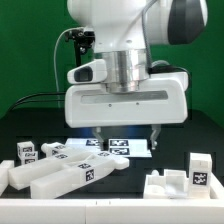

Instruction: Assemble chair

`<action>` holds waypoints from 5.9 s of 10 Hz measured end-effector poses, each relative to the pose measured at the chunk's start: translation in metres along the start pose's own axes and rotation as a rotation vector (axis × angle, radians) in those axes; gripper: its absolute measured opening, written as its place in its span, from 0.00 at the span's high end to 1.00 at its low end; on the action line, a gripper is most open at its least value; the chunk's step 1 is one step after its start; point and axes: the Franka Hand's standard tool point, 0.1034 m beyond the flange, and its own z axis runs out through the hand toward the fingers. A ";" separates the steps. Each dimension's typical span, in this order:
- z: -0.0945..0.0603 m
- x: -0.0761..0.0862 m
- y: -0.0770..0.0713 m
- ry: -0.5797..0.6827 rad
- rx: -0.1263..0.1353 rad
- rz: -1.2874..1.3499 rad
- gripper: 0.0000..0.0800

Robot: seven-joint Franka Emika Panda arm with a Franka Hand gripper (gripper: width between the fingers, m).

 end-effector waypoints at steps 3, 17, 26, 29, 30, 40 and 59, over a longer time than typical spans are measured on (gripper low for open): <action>-0.004 -0.012 0.036 0.026 -0.047 -0.366 0.19; 0.013 -0.094 0.098 -0.599 -0.128 -0.465 0.19; 0.017 -0.112 0.119 -0.723 -0.089 -0.618 0.19; 0.023 -0.110 0.124 -0.706 -0.105 -0.594 0.19; 0.023 -0.107 0.124 -0.691 -0.119 -0.569 0.19; 0.043 -0.140 0.103 -0.626 -0.114 -0.602 0.19; 0.019 -0.171 0.075 -0.630 -0.126 -0.444 0.65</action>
Offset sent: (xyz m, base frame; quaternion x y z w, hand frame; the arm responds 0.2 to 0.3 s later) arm 0.0000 0.0000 0.0000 0.0000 0.0000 -0.1938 0.9810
